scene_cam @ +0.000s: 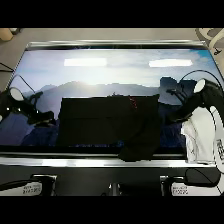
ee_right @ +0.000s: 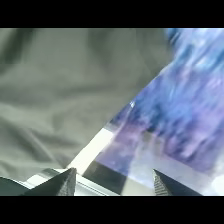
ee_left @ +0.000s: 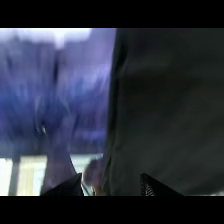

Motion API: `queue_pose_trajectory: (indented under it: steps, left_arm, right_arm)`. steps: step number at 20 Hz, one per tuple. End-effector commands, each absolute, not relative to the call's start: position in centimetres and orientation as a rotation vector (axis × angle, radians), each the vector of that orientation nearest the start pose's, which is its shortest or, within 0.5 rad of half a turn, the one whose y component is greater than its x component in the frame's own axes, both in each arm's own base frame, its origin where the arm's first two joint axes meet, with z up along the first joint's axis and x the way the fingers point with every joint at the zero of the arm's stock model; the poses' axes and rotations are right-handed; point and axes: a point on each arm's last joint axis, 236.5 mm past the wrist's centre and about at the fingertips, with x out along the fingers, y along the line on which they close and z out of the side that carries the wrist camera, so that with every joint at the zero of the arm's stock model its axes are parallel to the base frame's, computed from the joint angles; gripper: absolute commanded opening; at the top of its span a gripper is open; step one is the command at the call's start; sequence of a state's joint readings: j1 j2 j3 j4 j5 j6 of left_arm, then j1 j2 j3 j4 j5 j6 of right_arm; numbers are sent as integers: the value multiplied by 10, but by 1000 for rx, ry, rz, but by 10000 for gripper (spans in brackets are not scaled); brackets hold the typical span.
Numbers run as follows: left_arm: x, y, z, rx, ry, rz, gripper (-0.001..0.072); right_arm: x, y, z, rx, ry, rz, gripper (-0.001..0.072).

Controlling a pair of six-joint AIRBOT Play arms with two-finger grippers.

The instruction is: Fold the shirts.

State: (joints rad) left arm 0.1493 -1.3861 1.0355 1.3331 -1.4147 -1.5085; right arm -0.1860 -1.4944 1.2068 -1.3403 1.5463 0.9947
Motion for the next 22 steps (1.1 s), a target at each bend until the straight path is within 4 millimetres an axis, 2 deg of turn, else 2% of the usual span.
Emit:
queue_pose_trajectory:
  steps: [1,3,8,11,13,14,16,18,20,22]
  left_arm:
    - [235,-24,-96,-354,1775,-90,443]
    - [227,-26,-106,-363,1790,-86,442]
    - [231,-43,-114,-387,1762,-109,443]
    - [233,-55,-116,-431,1762,-126,435]
    - [233,-59,-116,-428,1764,-138,207]
    - [233,-60,-116,-424,1764,-141,30]
    - [235,-61,-115,-429,1755,-142,23]
    - [235,-62,-115,-429,1754,-144,23]
    - [235,-62,-113,-428,1753,-145,23]
    - [234,-62,-113,-428,1757,-147,23]
  right_arm:
    - [266,9,-69,-4,1652,517,483]
    - [257,11,-71,-8,1654,522,483]
    - [257,10,-71,-16,1650,520,484]
    - [246,16,-76,14,1675,540,488]
    - [230,28,-81,59,1684,574,490]
    - [222,36,-82,83,1679,591,493]
    - [202,51,-88,140,1661,604,496]
    - [186,58,-97,156,1652,607,496]
    - [177,62,-104,175,1650,606,496]
    - [178,72,-107,225,1625,614,496]
